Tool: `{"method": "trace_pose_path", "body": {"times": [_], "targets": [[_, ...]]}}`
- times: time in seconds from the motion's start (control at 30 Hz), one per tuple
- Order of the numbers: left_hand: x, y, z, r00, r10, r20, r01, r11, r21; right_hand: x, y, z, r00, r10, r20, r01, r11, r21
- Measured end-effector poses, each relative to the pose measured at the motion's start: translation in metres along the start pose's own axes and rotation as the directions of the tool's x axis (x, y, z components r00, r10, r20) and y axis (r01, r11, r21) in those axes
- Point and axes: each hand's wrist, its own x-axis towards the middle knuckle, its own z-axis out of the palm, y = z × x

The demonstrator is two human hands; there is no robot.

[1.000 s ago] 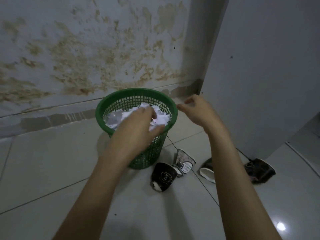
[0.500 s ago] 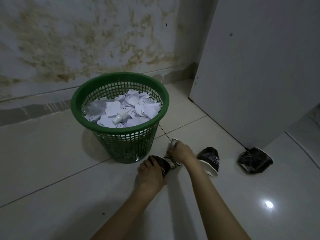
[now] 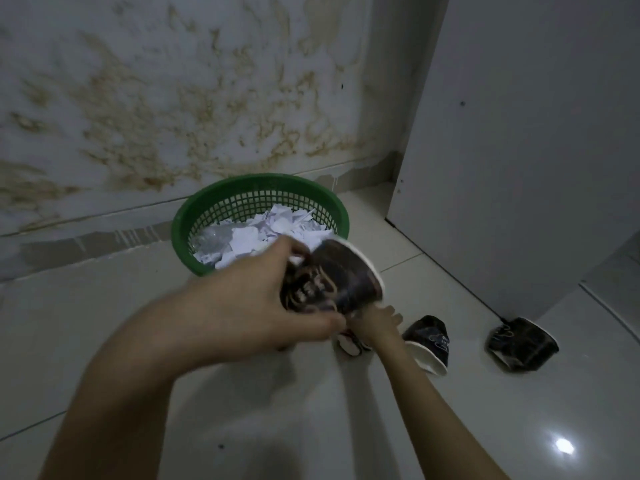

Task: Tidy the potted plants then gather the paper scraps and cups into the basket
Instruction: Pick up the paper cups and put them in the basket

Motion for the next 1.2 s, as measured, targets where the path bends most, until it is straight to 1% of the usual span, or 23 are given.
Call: {"method": "trace_pose_path", "body": {"times": [0.07,0.17,0.23,0.27,0.33,0.4,0.43,0.5,0.57,0.63,0.67,0.73,0.77,0.87,0.9,0.93,1.0,1.03,1.07,1.1,1.13,1.17,1.2], "targets": [[0.008,0.005,-0.021,0.991,0.020,-0.129,-0.008,0.995,0.099,-0.002,-0.001,0.011,1.000,-0.011,0.003,0.011,0.999,-0.038],[0.055,-0.013,-0.034,0.951,0.026,-0.308,0.062,0.960,0.272,-0.008,-0.001,0.020,0.998,0.008,-0.069,-0.010,0.999,-0.036],[0.088,-0.035,-0.025,0.937,-0.006,-0.349,0.158,0.899,0.409,-0.010,-0.001,0.024,0.995,0.002,-0.099,-0.007,0.999,-0.043],[0.101,-0.050,-0.016,0.947,-0.055,-0.317,0.206,0.860,0.467,-0.010,-0.001,0.026,0.995,-0.002,-0.099,-0.001,0.999,-0.032],[0.120,-0.075,0.000,0.957,-0.241,-0.164,0.291,0.817,0.498,-0.012,-0.002,0.032,0.996,0.010,-0.084,-0.006,0.999,0.049],[0.129,-0.092,0.006,0.908,-0.419,-0.020,0.378,0.797,0.472,-0.012,-0.001,0.037,0.995,0.014,-0.100,-0.002,0.993,0.114],[0.131,-0.095,0.007,0.894,-0.449,0.000,0.392,0.782,0.485,-0.014,0.001,0.040,0.993,0.008,-0.120,0.008,0.991,0.131],[0.134,-0.097,0.007,0.891,-0.454,-0.027,0.394,0.741,0.543,-0.017,0.002,0.041,0.986,-0.006,-0.168,0.040,0.979,0.199],[0.135,-0.095,0.007,0.900,-0.433,-0.046,0.394,0.765,0.510,-0.021,-0.001,0.034,0.971,0.009,-0.238,0.071,0.943,0.325],[0.132,-0.095,0.008,0.916,-0.396,-0.060,0.379,0.810,0.448,-0.030,-0.010,0.011,0.924,0.039,-0.381,0.154,0.872,0.464],[0.130,-0.094,0.008,0.938,-0.337,-0.083,0.336,0.821,0.462,-0.036,-0.016,-0.007,0.889,0.054,-0.454,0.209,0.835,0.508],[0.129,-0.092,0.007,0.965,-0.191,-0.180,0.257,0.822,0.507,-0.048,-0.030,-0.049,0.815,0.038,-0.578,0.349,0.765,0.542],[0.128,-0.090,0.008,0.964,-0.148,-0.219,0.245,0.812,0.529,-0.056,-0.039,-0.070,0.774,0.006,-0.633,0.437,0.719,0.541],[0.127,-0.088,0.010,0.938,-0.204,-0.282,0.327,0.791,0.517,-0.078,-0.077,-0.116,0.606,-0.140,-0.783,0.718,0.520,0.462],[0.127,-0.088,0.010,0.932,-0.207,-0.299,0.340,0.787,0.515,-0.080,-0.093,-0.121,0.548,-0.204,-0.811,0.769,0.505,0.392],[0.127,-0.088,0.011,0.924,-0.208,-0.322,0.352,0.791,0.500,-0.079,-0.109,-0.121,0.507,-0.281,-0.815,0.787,0.536,0.304],[0.127,-0.088,0.010,0.905,-0.195,-0.378,0.368,0.806,0.464,-0.067,-0.134,-0.110,0.487,-0.485,-0.726,0.762,0.642,0.082],[0.127,-0.088,0.010,0.897,-0.187,-0.401,0.372,0.809,0.456,-0.056,-0.141,-0.102,0.519,-0.596,-0.612,0.721,0.691,-0.062],[0.127,-0.088,0.010,0.894,-0.185,-0.409,0.373,0.813,0.446,-0.045,-0.143,-0.095,0.593,-0.669,-0.447,0.664,0.721,-0.198],[0.128,-0.088,0.010,0.894,-0.197,-0.402,0.376,0.818,0.436,-0.036,-0.143,-0.089,0.690,-0.672,-0.268,0.608,0.740,-0.289],[0.127,-0.088,0.010,0.898,-0.223,-0.379,0.384,0.817,0.430,-0.030,-0.141,-0.086,0.771,-0.626,-0.118,0.562,0.755,-0.338],[0.128,-0.087,0.011,0.903,-0.244,-0.354,0.388,0.816,0.427,-0.027,-0.138,-0.085,0.817,-0.575,-0.036,0.526,0.771,-0.359],[0.127,-0.087,0.010,0.903,-0.255,-0.345,0.392,0.818,0.421,-0.025,-0.136,-0.085,0.834,-0.552,-0.022,0.505,0.779,-0.372]]}}
